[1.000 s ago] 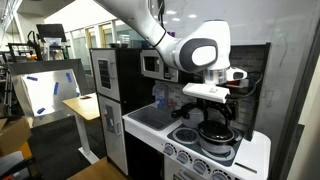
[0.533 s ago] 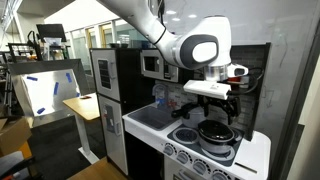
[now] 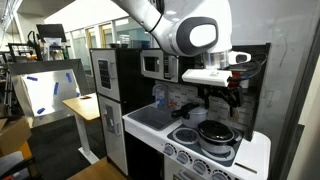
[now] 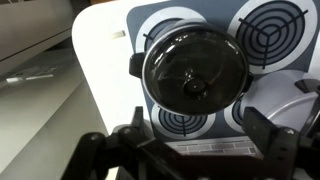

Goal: Take the lid on the stove and put it on the pot

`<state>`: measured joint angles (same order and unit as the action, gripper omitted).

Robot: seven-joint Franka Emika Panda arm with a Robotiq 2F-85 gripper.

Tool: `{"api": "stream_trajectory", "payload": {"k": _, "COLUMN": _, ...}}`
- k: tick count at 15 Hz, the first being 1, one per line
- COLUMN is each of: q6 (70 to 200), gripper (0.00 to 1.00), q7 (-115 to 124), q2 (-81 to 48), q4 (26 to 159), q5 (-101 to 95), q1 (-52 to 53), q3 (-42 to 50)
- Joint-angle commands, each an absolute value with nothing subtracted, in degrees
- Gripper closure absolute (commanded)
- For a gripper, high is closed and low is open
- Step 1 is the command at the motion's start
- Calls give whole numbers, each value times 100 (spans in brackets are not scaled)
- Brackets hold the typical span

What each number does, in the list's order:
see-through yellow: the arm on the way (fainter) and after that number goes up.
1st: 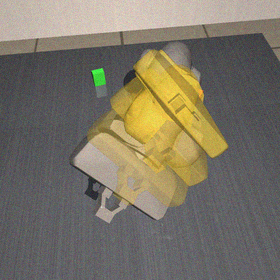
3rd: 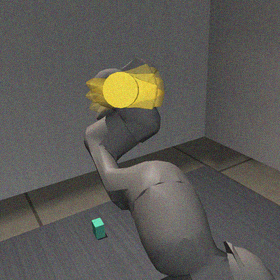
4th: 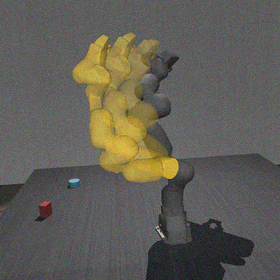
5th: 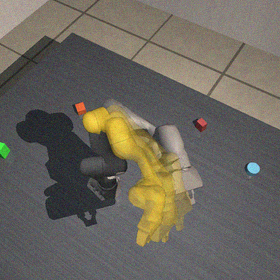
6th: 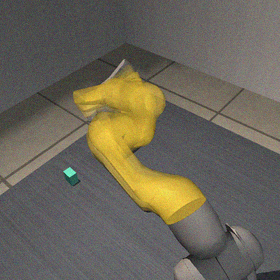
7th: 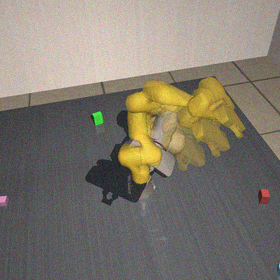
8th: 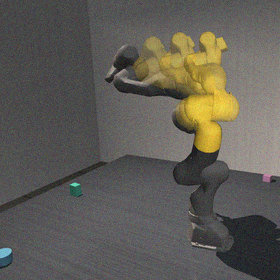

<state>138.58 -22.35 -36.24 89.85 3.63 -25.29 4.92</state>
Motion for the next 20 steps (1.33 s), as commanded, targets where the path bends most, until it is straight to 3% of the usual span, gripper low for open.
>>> {"api": "stream_trajectory", "payload": {"k": 1, "q6": 13777, "gripper": 0, "q7": -2231, "q2": -2922, "q4": 9871, "q5": 325, "q1": -2473, "q3": 608}}
{"api": "stream_trajectory", "payload": {"k": 13, "q6": 14015, "gripper": 0, "q7": -2172, "q2": -221, "q4": 13240, "q5": -233, "q1": -2005, "q3": 1143}}
{"api": "stream_trajectory", "payload": {"k": 20, "q6": 13795, "gripper": 0, "q7": -2195, "q2": 253, "q4": 13682, "q5": -325, "q1": -1770, "q3": 1315}}
